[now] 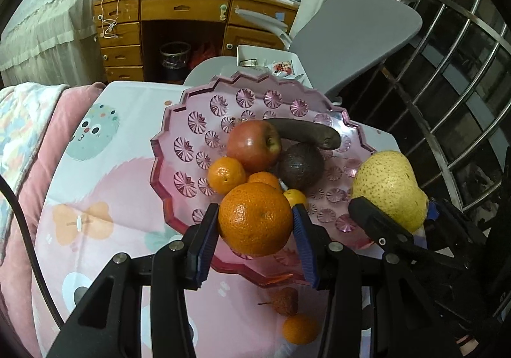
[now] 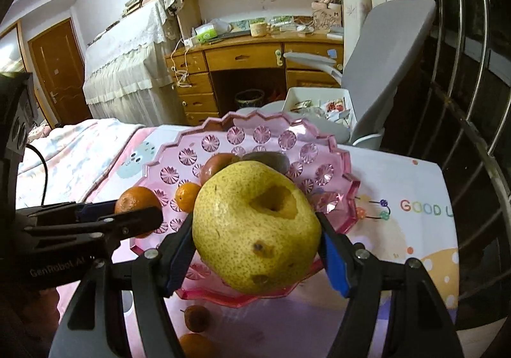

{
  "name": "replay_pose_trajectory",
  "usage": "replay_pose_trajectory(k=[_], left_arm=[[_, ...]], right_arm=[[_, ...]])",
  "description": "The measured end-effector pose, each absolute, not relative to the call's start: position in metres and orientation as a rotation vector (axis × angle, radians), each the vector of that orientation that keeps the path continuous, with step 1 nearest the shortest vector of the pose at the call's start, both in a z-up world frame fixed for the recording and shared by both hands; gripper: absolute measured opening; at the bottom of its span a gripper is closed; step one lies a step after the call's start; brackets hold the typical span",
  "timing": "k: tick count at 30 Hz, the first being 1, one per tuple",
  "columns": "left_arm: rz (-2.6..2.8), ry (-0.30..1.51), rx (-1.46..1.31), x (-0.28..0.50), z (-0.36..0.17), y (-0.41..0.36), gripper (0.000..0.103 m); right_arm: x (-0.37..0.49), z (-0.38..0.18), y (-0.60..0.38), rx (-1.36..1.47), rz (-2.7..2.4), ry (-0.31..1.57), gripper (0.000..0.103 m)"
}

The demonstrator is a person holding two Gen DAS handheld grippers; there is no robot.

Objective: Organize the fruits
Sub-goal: 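Carry the mandarin and yellow pear over the pink bowl, release both into it, then grasp a mandarin with the left tool while the right tool grasps a brown lychee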

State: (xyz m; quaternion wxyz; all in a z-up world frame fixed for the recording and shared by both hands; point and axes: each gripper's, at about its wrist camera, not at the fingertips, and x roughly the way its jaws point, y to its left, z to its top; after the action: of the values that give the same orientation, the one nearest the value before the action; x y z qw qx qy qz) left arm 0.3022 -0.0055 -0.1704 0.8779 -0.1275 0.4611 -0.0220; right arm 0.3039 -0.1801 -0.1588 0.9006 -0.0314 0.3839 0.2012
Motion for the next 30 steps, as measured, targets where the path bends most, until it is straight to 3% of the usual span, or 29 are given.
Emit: replay_pose_trajectory(k=[2, 4, 9, 14, 30], left_arm=[[-0.044, 0.955, -0.27, 0.302, -0.169, -0.003, 0.048], [-0.031, 0.951, -0.263, 0.301, -0.167, -0.001, 0.061], [-0.016, 0.957, -0.257, 0.298, -0.165, 0.0, 0.068], [-0.01, 0.956, -0.263, 0.291, -0.16, 0.002, 0.071], [-0.041, 1.111, -0.349, 0.259, -0.187, -0.011, 0.076]], right_arm=[[0.305, -0.162, -0.177, -0.089, 0.411, 0.806, 0.071], [0.304, -0.164, -0.176, -0.115, 0.413, 0.806, 0.071], [0.303, -0.169, -0.18, -0.106, 0.405, 0.82, 0.071], [0.295, -0.152, -0.185, -0.083, 0.41, 0.723, 0.079], [0.257, -0.166, -0.228, -0.079, 0.363, 0.792, 0.08]])
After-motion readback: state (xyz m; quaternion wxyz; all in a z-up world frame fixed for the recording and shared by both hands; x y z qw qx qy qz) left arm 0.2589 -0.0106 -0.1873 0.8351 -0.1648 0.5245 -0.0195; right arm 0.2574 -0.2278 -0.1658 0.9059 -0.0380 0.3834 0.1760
